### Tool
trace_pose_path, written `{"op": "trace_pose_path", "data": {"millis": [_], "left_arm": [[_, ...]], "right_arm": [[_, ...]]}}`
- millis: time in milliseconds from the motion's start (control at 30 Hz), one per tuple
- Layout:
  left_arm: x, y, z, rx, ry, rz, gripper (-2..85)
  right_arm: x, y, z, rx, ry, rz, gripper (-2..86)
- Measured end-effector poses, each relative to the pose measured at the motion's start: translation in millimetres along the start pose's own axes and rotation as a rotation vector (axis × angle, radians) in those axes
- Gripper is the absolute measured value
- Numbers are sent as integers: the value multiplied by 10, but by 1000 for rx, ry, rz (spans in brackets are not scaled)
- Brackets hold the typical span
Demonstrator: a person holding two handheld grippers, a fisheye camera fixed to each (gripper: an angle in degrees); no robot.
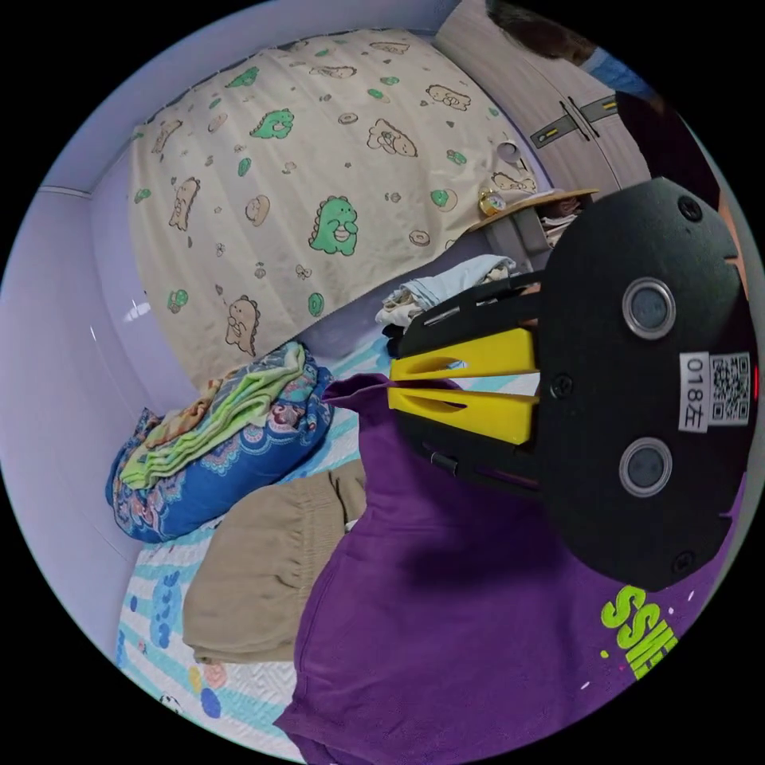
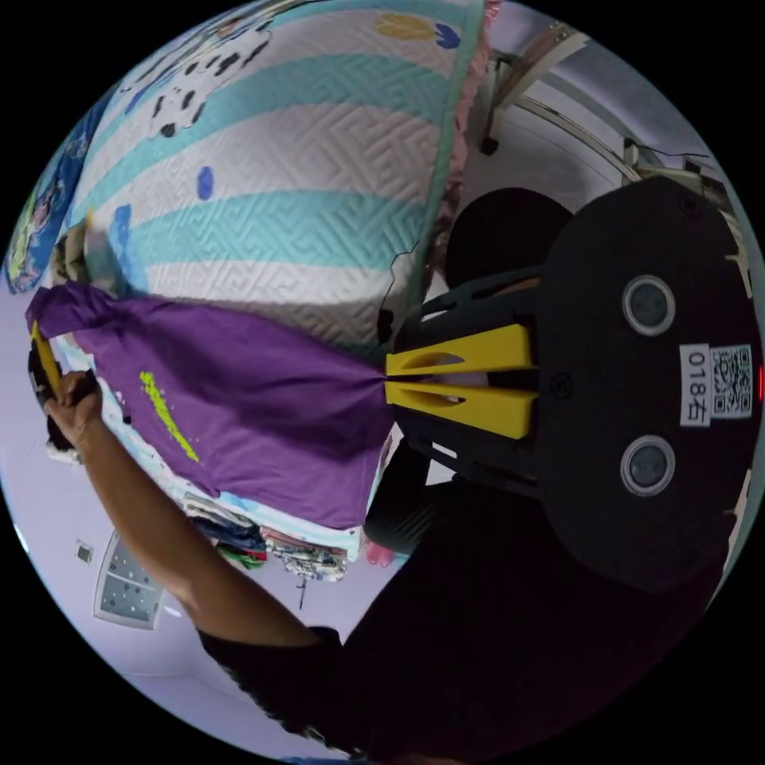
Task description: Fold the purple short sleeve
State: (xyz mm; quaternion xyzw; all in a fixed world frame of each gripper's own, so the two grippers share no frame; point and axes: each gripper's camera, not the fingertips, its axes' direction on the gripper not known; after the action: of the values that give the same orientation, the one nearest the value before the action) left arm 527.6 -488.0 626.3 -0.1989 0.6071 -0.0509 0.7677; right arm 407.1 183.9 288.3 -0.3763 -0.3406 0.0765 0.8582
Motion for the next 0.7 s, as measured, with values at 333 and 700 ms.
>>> {"op": "trace_pose_path", "data": {"millis": [333, 700], "left_arm": [[-1598, 1246, -1784, 330, 33, -144, -9], [-2895, 2461, -1639, 431, 79, -309, -7]], "right_arm": [[-1506, -589, 546, -157, 128, -392, 2], [-1804, -834, 1317, -261, 160, -452, 10]]}}
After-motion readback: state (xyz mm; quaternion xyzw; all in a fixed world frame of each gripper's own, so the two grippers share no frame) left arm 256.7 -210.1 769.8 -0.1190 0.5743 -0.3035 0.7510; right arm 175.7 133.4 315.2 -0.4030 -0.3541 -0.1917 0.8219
